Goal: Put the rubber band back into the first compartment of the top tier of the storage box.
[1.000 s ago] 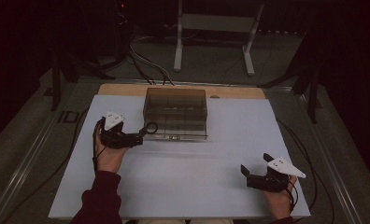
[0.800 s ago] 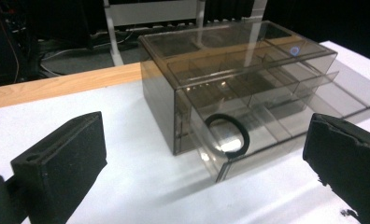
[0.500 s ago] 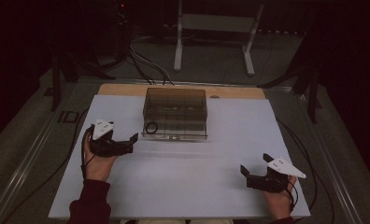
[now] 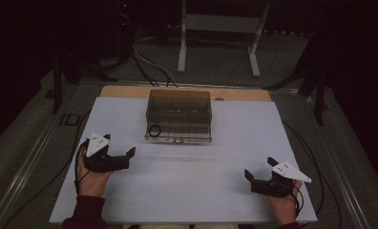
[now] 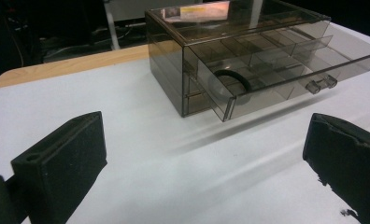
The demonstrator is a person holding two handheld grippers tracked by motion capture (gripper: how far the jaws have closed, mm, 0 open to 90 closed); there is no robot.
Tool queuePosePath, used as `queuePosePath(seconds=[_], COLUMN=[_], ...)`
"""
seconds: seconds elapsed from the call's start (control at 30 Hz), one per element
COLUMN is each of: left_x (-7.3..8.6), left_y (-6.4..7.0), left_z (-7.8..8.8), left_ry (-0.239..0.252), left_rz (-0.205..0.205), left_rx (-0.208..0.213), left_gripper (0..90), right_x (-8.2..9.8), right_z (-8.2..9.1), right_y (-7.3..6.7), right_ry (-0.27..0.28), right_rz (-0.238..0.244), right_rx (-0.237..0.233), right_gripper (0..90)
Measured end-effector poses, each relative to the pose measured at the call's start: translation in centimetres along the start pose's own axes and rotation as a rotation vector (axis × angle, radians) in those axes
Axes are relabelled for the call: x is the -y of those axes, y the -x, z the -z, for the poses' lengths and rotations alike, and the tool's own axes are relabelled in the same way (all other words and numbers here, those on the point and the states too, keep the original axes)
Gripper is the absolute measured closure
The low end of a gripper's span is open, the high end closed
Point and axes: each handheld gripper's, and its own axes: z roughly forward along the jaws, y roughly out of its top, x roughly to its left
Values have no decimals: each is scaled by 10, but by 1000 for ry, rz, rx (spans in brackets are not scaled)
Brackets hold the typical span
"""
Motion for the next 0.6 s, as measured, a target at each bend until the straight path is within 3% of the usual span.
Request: queuePosePath(seconds=[0.2, 0.6], left_x=[9, 33], left_y=[4, 11], left_z=[3, 6], left_ry=[10, 27], left_rz=[-26, -24], left_rx=[-3, -3], left_gripper=[5, 5], right_x=[0, 0], right_z=[0, 0], right_y=[-1, -3], right_ry=[6, 11], right_rz=[3, 10], right_rx=[-6, -27], right_gripper=[0, 0])
